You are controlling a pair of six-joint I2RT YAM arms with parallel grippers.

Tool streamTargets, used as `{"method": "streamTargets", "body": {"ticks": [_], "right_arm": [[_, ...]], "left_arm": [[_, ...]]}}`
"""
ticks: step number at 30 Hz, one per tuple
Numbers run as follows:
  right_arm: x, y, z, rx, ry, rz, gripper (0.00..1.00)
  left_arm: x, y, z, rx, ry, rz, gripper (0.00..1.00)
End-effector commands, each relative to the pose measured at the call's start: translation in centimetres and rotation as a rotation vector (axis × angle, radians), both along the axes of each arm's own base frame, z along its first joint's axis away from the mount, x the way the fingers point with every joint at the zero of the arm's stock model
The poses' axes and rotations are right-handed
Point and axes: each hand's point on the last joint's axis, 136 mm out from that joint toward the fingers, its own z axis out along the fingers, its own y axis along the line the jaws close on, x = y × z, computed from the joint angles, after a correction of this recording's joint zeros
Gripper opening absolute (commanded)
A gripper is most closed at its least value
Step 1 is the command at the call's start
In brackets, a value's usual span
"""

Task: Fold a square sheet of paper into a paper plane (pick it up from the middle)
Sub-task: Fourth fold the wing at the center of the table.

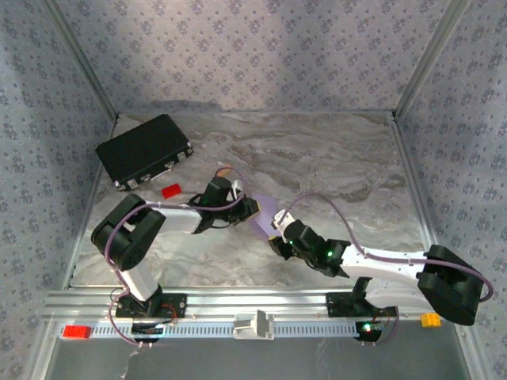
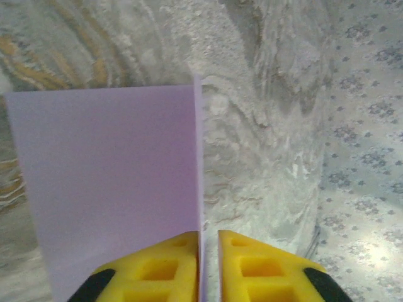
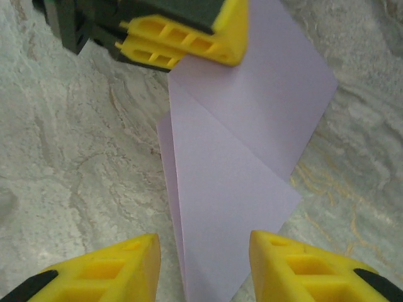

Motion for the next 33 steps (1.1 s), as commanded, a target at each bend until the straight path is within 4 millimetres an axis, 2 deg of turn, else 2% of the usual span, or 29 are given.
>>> {"method": "streamTargets", "body": {"ticks": [1,8,14,20,33], "right_arm": [[0.8,0.5,0.4,-0.089,-0.118,0.033,0.43],[1.9,1.4,-0.2,-0.177,-0.185,-0.003,0.43],[2.3,1.7,-1.7,-0.238,-0.185,-0.013,0.4],[1.9,1.3,-2.8,-0.246,-0.148,-0.02,0.33],[1.4,0.7,-3.5,-0.23,-0.117,-0.046,0.25]], "left_arm": [[0.4,-1.1,1.3,-0.029,-0.029,-0.035,0.17],[0.5,-1.4,1.5,-0.025,-0.027,-0.058,0.17],[0.5,-1.4,1.6,-0.025,-0.024,-0.065,0.17],[0.5,-1.2,1.5,-0.02,-0.027,-0.062,0.17],[0.5,-1.1,1.3,-0.017,-0.023,-0.057,0.13]]}}
